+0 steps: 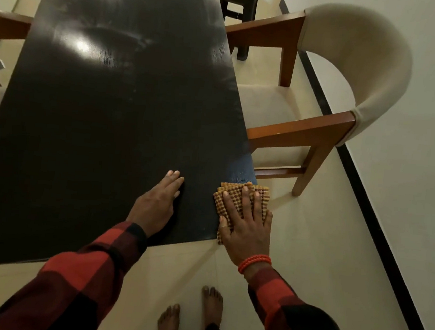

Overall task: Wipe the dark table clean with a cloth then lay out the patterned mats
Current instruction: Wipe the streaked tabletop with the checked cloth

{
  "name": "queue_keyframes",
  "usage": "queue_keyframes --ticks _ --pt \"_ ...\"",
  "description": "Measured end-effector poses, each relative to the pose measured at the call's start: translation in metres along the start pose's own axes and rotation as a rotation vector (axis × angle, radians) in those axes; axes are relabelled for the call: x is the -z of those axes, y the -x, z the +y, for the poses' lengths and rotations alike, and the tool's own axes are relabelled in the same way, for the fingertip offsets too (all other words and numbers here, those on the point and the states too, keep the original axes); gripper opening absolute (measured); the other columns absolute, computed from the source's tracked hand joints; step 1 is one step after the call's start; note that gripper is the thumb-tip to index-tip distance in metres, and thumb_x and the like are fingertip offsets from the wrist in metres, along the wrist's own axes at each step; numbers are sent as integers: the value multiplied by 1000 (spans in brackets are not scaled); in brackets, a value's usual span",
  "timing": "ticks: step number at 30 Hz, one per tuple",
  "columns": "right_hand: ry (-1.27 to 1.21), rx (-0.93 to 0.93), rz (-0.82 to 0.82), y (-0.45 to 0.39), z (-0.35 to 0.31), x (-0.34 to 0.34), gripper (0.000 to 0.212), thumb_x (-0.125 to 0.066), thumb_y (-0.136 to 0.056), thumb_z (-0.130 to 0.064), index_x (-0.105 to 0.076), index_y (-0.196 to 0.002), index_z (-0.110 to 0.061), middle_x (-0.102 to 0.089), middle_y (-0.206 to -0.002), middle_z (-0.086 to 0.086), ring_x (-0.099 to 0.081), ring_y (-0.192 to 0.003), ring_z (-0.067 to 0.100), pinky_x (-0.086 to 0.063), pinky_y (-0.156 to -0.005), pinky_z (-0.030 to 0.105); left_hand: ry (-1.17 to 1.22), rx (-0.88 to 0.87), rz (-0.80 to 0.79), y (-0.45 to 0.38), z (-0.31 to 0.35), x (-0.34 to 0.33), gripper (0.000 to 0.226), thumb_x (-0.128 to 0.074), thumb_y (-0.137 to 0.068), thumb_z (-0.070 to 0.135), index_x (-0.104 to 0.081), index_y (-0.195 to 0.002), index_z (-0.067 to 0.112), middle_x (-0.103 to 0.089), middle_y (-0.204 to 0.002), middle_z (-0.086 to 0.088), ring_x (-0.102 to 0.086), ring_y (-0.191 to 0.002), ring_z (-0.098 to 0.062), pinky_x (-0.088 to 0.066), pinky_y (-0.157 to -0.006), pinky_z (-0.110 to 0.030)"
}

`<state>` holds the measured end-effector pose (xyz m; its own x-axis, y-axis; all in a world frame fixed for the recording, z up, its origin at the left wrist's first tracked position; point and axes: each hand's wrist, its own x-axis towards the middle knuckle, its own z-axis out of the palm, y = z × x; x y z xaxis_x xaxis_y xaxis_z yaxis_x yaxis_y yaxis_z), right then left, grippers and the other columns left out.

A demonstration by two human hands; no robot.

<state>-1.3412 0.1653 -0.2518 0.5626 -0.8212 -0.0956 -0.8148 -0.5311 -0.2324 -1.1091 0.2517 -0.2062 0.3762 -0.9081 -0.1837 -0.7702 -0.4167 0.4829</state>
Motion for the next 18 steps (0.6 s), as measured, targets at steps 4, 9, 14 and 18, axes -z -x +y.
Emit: queue_keyframes --ticks 4,9,14,18 --pt "-6 -9 -25 -32 2 5 67 -27 -95 -66 -4 -155 -49 1 -168 -1 -2 -154 31 -16 -117 64 15 15 20 -16 7 2 50 -40 -105 15 -33 -155 20 -23 -165 5 -14 -152 -8 -19 -118 -26" --pt "42 20 -84 -70 -6 14 81 -31 -87 -77 0 -155 -47 8 -168 2 7 -153 32 -3 -117 60 21 42 44 -17 18 -1 50 -40 -106 14 -34 -154 19 -25 -164 3 -15 -152 -8 -17 -119 -25" --pt "6 -6 -93 -28 -21 15 81 -39 -86 -44 -12 -159 -24 -7 -167 12 -3 -153 36 -15 -119 64 117 105 117 12 39 -8 51 -47 -103 13 -37 -153 17 -28 -163 2 -18 -151 -7 -14 -116 -17" --pt "-25 34 -152 14 -34 16 73 -35 -87 -36 -26 -155 -12 -25 -162 16 -18 -150 38 -18 -115 64 275 236 256 54 58 -18 55 -60 -98 18 -42 -150 19 -31 -161 5 -20 -149 -5 -20 -116 -20"
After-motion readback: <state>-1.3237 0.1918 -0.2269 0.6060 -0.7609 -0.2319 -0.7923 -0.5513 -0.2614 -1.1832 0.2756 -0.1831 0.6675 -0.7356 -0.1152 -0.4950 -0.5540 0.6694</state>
